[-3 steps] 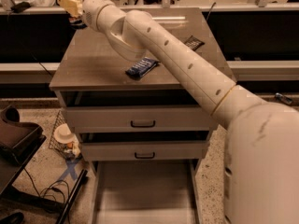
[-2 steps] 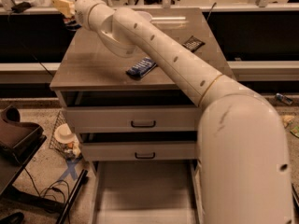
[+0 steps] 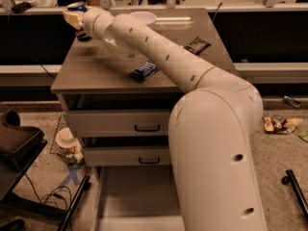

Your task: Pick pepsi can from bottom drawer and place on counter

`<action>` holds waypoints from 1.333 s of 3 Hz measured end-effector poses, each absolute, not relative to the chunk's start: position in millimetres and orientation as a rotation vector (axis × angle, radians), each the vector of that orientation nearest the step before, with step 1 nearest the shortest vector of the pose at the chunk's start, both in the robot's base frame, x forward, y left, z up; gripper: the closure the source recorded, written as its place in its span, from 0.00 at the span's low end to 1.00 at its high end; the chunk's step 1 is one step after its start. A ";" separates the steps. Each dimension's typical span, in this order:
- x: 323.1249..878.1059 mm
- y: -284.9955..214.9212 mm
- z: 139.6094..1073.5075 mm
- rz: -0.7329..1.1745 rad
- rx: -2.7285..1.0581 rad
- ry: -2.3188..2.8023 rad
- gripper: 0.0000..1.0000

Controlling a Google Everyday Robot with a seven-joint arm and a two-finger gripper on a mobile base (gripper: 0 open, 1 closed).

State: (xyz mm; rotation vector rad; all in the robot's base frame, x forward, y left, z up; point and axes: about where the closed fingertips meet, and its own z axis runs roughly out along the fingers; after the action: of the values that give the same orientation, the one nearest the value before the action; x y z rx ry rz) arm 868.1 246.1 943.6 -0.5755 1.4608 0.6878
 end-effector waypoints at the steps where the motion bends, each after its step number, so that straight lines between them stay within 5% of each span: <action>1: 881.2 243.5 921.7 0.667 -0.563 1.494 1.00; 2: 893.2 234.8 902.7 0.659 -0.503 1.518 1.00; 4: 890.7 242.2 901.5 0.675 -0.497 1.519 0.62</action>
Offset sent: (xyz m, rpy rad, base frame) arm 0.0269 -0.0106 -0.0643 0.0742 0.0959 -0.1072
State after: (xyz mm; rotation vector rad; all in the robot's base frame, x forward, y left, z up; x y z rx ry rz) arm 890.7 242.2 901.5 -0.4967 1.5186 0.6746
